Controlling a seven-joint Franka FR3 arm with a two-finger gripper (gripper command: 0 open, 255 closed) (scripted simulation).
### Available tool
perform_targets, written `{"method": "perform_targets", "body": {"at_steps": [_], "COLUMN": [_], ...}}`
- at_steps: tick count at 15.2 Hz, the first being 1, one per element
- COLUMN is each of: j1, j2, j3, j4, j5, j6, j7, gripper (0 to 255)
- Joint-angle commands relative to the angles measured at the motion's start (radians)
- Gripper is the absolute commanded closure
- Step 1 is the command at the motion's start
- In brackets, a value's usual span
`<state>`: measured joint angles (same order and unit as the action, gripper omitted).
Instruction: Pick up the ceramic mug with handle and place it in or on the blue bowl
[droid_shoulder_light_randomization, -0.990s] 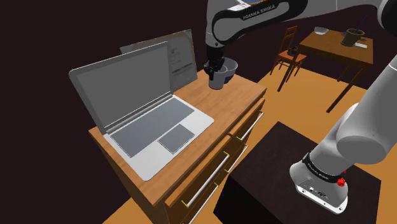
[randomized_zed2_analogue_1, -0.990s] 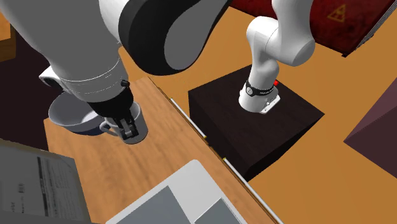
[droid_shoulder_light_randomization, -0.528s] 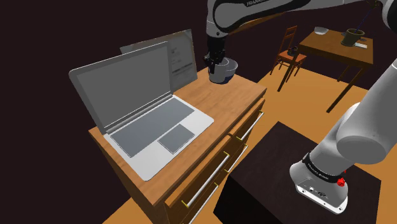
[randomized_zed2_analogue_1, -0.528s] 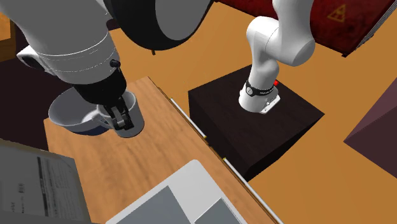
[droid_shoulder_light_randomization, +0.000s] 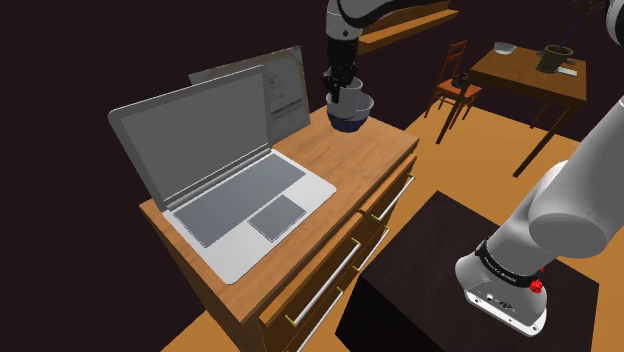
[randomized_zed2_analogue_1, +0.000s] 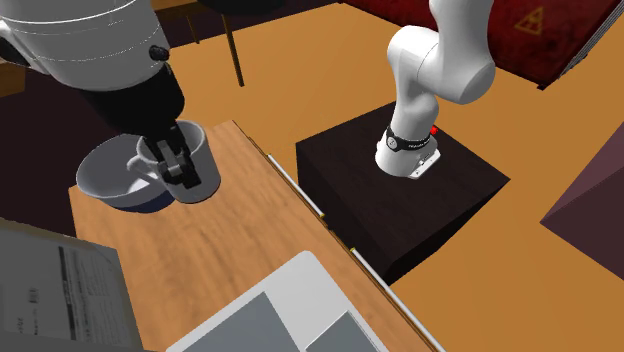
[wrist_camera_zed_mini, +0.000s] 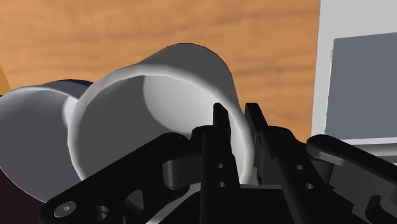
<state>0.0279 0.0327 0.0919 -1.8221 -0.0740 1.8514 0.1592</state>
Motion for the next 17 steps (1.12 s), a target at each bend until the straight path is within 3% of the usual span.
{"method": "perform_targets", "body": {"at_steps": [1, 4, 9, 17], "j1": [0.001, 0.001, -0.049, -0.133], "j2": [-0.002, -0.003, 0.102, 0.334], "j3": [0.001, 0.001, -0.044, -0.097], "j4": [0.025, 0.057, 0.207, 0.558], "j5": [0.001, 0.001, -0.002, 0.009], "j6": [-0.027, -0.061, -0.098, -0.207], "j7": [-0.001, -0.003, -0.1, -0.246], "gripper": [255, 255, 255, 255]}}
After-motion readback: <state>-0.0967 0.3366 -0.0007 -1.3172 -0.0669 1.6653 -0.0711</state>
